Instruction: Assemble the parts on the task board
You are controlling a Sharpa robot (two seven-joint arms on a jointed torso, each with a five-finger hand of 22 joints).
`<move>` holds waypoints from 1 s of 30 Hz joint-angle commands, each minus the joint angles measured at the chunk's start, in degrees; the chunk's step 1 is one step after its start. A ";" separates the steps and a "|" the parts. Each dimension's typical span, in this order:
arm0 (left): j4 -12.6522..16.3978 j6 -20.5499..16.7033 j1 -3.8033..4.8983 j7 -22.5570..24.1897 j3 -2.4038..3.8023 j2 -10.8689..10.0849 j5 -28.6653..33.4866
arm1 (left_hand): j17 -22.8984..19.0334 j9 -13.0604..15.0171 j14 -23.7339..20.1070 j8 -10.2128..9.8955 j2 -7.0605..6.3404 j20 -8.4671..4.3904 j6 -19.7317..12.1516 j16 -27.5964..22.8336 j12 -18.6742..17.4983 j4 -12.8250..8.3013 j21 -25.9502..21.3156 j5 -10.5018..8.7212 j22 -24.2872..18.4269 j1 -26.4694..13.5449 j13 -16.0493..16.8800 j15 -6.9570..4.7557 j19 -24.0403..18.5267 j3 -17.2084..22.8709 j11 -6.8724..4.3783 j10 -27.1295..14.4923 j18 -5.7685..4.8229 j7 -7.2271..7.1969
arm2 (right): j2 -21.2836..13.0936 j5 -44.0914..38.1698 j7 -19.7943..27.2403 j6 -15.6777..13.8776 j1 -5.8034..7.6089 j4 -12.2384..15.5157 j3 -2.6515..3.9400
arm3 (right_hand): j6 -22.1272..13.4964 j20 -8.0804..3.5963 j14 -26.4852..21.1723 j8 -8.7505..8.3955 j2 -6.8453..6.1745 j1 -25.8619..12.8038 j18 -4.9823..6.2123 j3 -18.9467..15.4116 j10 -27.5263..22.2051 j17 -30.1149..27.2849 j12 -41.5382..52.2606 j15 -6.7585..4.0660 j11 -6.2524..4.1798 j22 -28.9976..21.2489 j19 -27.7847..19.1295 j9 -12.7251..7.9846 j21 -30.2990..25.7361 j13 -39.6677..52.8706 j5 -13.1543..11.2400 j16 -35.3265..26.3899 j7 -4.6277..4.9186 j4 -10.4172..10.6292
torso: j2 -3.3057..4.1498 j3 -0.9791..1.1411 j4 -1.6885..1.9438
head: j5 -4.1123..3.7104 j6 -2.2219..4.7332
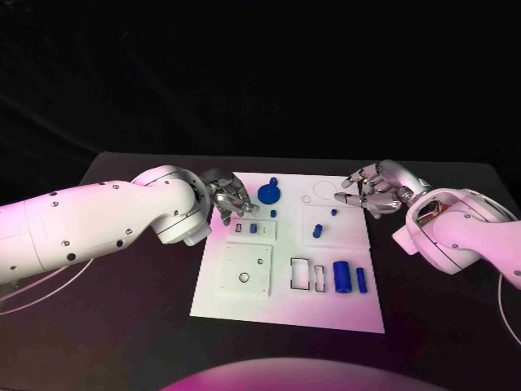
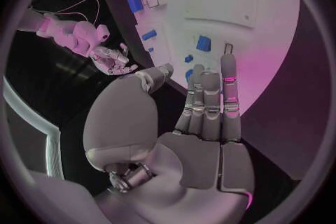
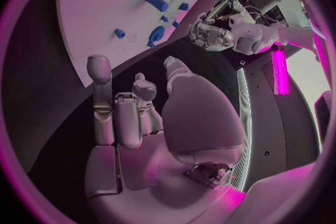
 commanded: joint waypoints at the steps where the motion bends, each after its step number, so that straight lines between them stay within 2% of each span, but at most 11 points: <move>1: 1.77 -9.70 -1.00 4.18 -0.07 -0.95 -2.64 | 4.20 -1.64 2.83 -0.36 -0.20 -0.05 1.37 3.69 -0.01 0.41 -0.41 -0.03 -0.49 -0.96 -0.92 -0.19 1.43 -1.41 -0.25 0.72 0.70 -0.23 | -0.04 -0.74 0.48 0.18 -0.12 -0.06 -0.01 | -0.35 0.00 1.13 0.11 0.04 -0.67 0.39 -0.33 -0.53 -0.05 -0.39 -0.04 0.00 -0.04 -0.47 0.06 -0.09 -0.04 -0.15 -0.38 -0.03 0.02 | -0.07 0.03 0.01 | 0.07 0.03; 2: 2.07 -10.13 -1.32 4.16 -0.12 -1.16 -3.08 | 7.23 -2.06 4.45 -0.50 -0.19 -0.15 1.63 6.34 0.29 0.63 -0.27 -0.05 -0.47 -1.28 -1.03 -0.31 2.08 -2.01 -0.39 1.06 0.72 -0.35 | -0.03 -0.73 0.45 0.20 -0.15 -0.09 -0.01 | -0.35 0.00 1.13 0.11 0.04 -0.67 0.39 -0.33 -0.53 -0.05 -0.39 -0.04 0.00 -0.04 -0.47 0.06 -0.09 -0.04 -0.15 -0.38 -0.03 0.02 | -0.07 0.03 0.01 | 0.07 0.03; 4: 2.64 -11.03 -2.12 3.95 -0.23 -1.54 -4.33 | 20.44 -2.82 10.18 -0.38 -0.24 -0.66 2.68 17.35 2.74 0.96 0.99 0.02 0.14 -1.45 -0.34 -0.84 4.36 -3.25 -1.16 3.47 0.81 -0.86 | -0.02 -0.72 0.40 0.22 -0.19 -0.14 -0.02 | -0.36 0.01 1.15 0.11 0.09 -0.64 0.36 -0.33 -0.55 0.04 -0.40 -0.04 0.01 0.01 -0.42 0.07 -0.01 -0.07 -0.07 -0.34 -0.03 -0.01 | -0.03 0.12 0.00 | 0.15 0.10; 7: 3.16 -12.19 -3.30 3.41 -0.41 -1.85 -6.24 | 31.14 -4.00 13.44 0.46 -0.13 -1.57 4.87 25.58 7.34 2.19 10.64 0.03 7.15 -1.30 1.47 -1.69 9.50 -4.73 -2.07 5.35 -0.74 -1.88 | 0.00 -0.71 0.33 0.24 -0.26 -0.18 -0.03 | -0.36 0.01 1.15 0.11 0.09 -0.64 0.36 -0.33 -0.55 0.04 -0.40 -0.04 0.01 0.01 -0.42 0.07 -0.01 -0.07 -0.07 -0.34 -0.03 -0.01 | 0.00 0.22 0.00 | 0.18 0.05; 8: 3.25 -12.43 -3.67 3.22 -0.47 -1.90 -6.82 | 33.57 -4.66 14.05 0.83 -0.06 -1.94 5.57 27.33 9.51 2.94 13.78 0.01 9.66 -0.89 2.46 -2.04 10.65 -5.28 -2.38 5.28 -1.24 -2.26 | -0.01 -0.71 0.30 0.25 -0.27 -0.20 -0.03 | -0.36 0.01 1.15 0.11 0.09 -0.64 0.36 -0.33 -0.55 0.04 -0.40 -0.04 0.01 0.01 -0.42 0.07 -0.01 -0.07 -0.07 -0.34 -0.03 -0.01 | 0.01 0.22 0.01 | 0.19 0.04; 12: 3.52 -12.97 -5.37 2.23 -0.69 -1.94 -9.52 | 38.46 -5.51 15.42 1.92 -0.11 -2.32 6.95 30.40 13.40 4.43 20.10 -0.02 14.62 -0.17 4.13 -2.44 12.87 -6.34 -2.91 5.91 -2.26 -2.82 | -0.04 -0.71 0.22 0.27 -0.32 -0.23 -0.04 | -0.37 0.01 1.18 0.11 0.12 -0.60 0.36 -0.33 -0.55 0.13 -0.42 -0.04 0.01 0.01 -0.41 0.07 -0.02 -0.09 0.00 -0.30 -0.04 -0.02 | 0.07 0.13 0.00 | 0.13 0.05; 13: 3.54 -12.78 -5.72 1.86 -0.72 -1.90 -10.25 | 40.07 -5.70 15.88 2.32 -0.12 -2.43 7.23 31.33 15.60 4.95 22.27 0.04 16.25 -0.09 6.10 -2.58 13.71 -6.94 -3.14 6.95 -2.64 -2.98 | -0.06 -0.71 0.19 0.28 -0.33 -0.24 -0.04 | -0.37 0.01 1.18 0.11 0.12 -0.60 0.36 -0.33 -0.55 0.13 -0.42 -0.04 0.01 0.01 -0.41 0.07 -0.02 -0.09 0.00 -0.30 -0.04 -0.02 | 0.11 0.08 -0.02 | 0.13 0.03; 16: 3.42 -11.81 -6.35 0.70 -0.77 -1.69 -12.02 | 40.07 -6.25 15.88 3.69 0.06 -2.74 8.18 31.33 22.73 7.31 27.02 0.16 19.93 -0.22 13.97 -2.91 15.43 -9.35 -3.51 10.69 -3.43 -3.47 | -0.11 -0.70 0.11 0.31 -0.34 -0.24 -0.04 | -0.37 0.01 1.18 0.11 0.12 -0.60 0.36 -0.33 -0.55 0.13 -0.42 -0.04 0.01 0.01 -0.41 0.07 -0.02 -0.09 0.00 -0.30 -0.04 -0.02 | 0.14 0.04 -0.02 | 0.13 -0.04; 19: 3.20 -10.64 -6.66 -0.37 -0.80 -1.43 -13.57 | 40.07 -6.99 15.88 4.45 0.65 -2.95 8.39 31.33 26.50 7.68 29.70 0.27 22.10 -0.72 18.17 -3.11 16.33 -12.16 -3.67 12.46 -3.86 -3.73 | -0.11 -0.70 0.06 0.34 -0.35 -0.24 -0.04 | -0.37 0.01 1.20 0.12 0.15 -0.57 0.34 -0.32 -0.49 0.22 -0.35 -0.04 0.01 0.06 -0.36 0.08 0.07 -0.01 0.07 -0.26 -0.04 -0.03 | 0.08 0.11 -0.03 | 0.19 -0.03; 23: 2.80 -9.06 -6.87 -1.75 -0.83 -0.97 -15.35 | 40.07 -7.25 15.88 5.07 1.04 -3.04 8.83 31.33 28.14 7.63 30.74 0.35 22.98 -0.52 20.08 -3.22 16.64 -13.37 -3.87 13.31 -4.03 -3.90 | -0.08 -0.71 0.00 0.35 -0.36 -0.24 -0.04 | -0.37 0.01 1.20 0.12 0.15 -0.57 0.34 -0.32 -0.49 0.22 -0.35 -0.04 0.01 0.06 -0.36 0.08 0.07 -0.01 0.07 -0.26 -0.04 -0.03 | 0.07 0.08 -0.08 | 0.20 -0.07; 30: 1.83 -7.05 -6.97 -3.33 -0.85 0.17 -16.57 | 40.07 -7.53 15.88 5.36 1.11 -3.11 8.72 31.33 28.57 7.56 31.39 0.46 23.57 0.38 20.27 -3.29 16.79 -13.97 -3.95 13.16 -4.14 -3.96 | -0.05 -0.78 -0.03 0.36 -0.37 -0.21 -0.05 | -0.37 0.01 1.20 0.12 0.15 -0.57 0.34 -0.32 -0.49 0.22 -0.35 -0.04 0.01 0.06 -0.36 0.08 0.07 -0.01 0.07 -0.26 -0.04 -0.03 | 0.12 0.01 0.00 | 0.11 0.01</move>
